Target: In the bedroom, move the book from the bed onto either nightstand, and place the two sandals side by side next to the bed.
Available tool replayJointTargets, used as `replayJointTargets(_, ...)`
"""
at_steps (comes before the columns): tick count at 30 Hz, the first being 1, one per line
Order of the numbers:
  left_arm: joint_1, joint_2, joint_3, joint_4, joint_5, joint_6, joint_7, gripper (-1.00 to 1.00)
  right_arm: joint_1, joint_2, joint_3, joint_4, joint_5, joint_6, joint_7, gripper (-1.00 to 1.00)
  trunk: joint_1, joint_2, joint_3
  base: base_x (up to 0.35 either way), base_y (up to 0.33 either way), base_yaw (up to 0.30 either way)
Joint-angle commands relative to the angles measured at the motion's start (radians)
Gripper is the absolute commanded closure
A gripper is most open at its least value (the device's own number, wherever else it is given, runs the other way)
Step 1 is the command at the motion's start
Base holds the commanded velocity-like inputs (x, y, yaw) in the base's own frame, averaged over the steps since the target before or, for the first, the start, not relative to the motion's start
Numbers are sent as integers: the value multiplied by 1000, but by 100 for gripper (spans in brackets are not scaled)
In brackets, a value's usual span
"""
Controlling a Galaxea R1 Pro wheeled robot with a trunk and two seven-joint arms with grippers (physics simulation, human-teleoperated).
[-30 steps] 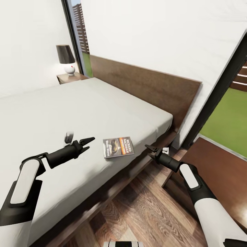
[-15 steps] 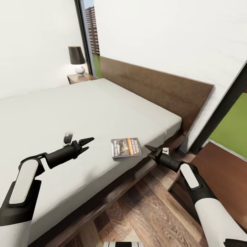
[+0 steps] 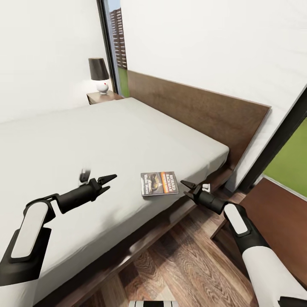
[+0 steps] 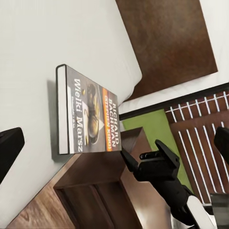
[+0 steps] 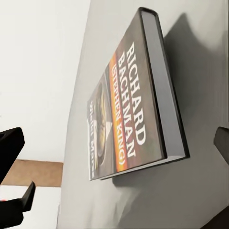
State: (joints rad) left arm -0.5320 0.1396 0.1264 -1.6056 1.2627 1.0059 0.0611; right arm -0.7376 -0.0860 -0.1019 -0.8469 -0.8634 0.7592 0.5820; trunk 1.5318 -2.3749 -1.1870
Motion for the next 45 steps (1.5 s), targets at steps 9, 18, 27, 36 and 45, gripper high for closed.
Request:
replayJointTargets(9, 10, -1, 2, 0, 9, 3, 7, -100, -11, -2, -8, 85, -3, 4, -2, -100, 0, 0, -1, 0, 0, 1)
replayJointTargets(18, 10, -2, 1, -2, 10, 4, 4, -100, -46, -5, -8, 175, -4, 0, 5, -100, 0, 0, -1, 0, 0, 0)
replayJointTargets(27, 10, -2, 1, -2, 10, 5, 3, -100, -53, -7, -9, 203, -3, -3, 5, -100, 0, 0, -1, 0, 0, 0)
replayJointTargets(36, 9, -2, 1, -2, 10, 5, 5, -100, -54, -5, -7, 201, -3, -7, 8, -100, 7, -14, -7, 0, 0, 0)
replayJointTargets(45, 9, -2, 2, -2, 10, 5, 5, -100, -53, -4, -4, 194, -2, -5, 9, -100, 7, -14, -1, 0, 0, 118)
